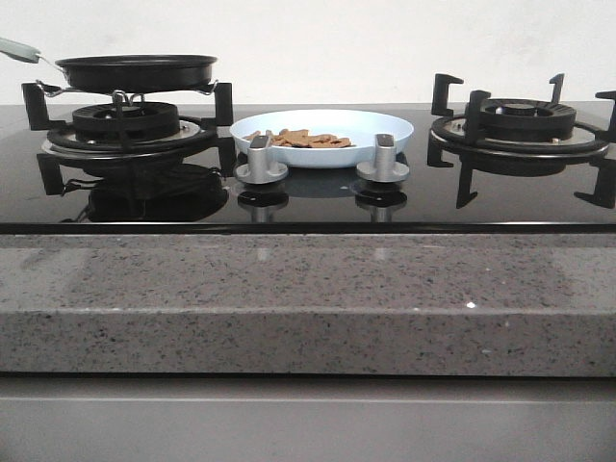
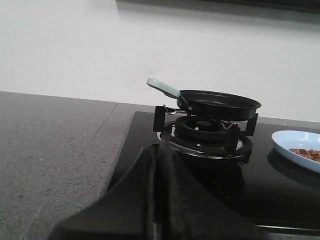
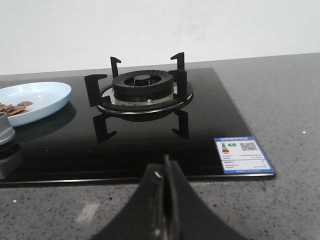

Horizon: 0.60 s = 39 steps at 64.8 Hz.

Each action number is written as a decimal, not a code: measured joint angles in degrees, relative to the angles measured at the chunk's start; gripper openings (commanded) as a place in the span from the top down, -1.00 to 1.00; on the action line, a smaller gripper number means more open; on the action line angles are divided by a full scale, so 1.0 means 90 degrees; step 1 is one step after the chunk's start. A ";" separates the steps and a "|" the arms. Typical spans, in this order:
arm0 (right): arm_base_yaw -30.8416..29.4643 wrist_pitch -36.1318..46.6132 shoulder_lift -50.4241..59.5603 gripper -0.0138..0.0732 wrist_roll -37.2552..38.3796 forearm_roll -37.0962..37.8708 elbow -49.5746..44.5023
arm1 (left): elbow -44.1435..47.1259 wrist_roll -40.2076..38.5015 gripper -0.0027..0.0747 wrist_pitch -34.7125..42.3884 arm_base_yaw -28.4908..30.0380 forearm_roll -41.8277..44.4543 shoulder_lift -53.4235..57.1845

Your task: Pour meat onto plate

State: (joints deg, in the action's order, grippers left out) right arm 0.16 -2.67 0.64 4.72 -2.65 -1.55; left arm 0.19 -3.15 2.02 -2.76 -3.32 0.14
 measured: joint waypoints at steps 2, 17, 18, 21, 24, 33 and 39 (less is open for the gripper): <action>-0.0012 0.0069 0.0000 0.84 0.0050 0.0059 0.0000 | 0.0000 0.0000 0.98 0.0000 0.0000 0.0000 0.0000; -0.0018 0.0563 0.0000 0.84 0.0137 0.0225 0.0000 | 0.0000 0.0000 0.98 0.0000 0.0000 0.0000 0.0000; -0.0018 0.0583 0.0000 0.84 0.0137 0.0240 0.0000 | 0.0000 0.0000 0.98 0.0000 0.0000 0.0000 0.0000; -0.0018 0.0593 0.0000 0.84 0.0137 0.0294 0.0000 | 0.0000 0.0000 0.98 0.0000 0.0000 0.0000 0.0000; -0.0018 0.0607 0.0000 0.84 0.0137 0.0294 0.0000 | 0.0000 0.0000 0.98 0.0000 0.0000 0.0000 0.0000; -0.0018 0.0607 0.0000 0.84 0.0137 0.0294 0.0000 | 0.0000 0.0000 0.98 0.0000 0.0000 0.0000 0.0000; -0.0018 0.0616 0.0000 0.84 0.0137 0.0294 0.0000 | 0.0000 0.0000 0.98 0.0000 0.0000 0.0000 0.0000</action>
State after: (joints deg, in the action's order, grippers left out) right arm 0.00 2.87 0.64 5.95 0.00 -1.55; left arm 0.19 -3.15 2.02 -2.76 -3.32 0.14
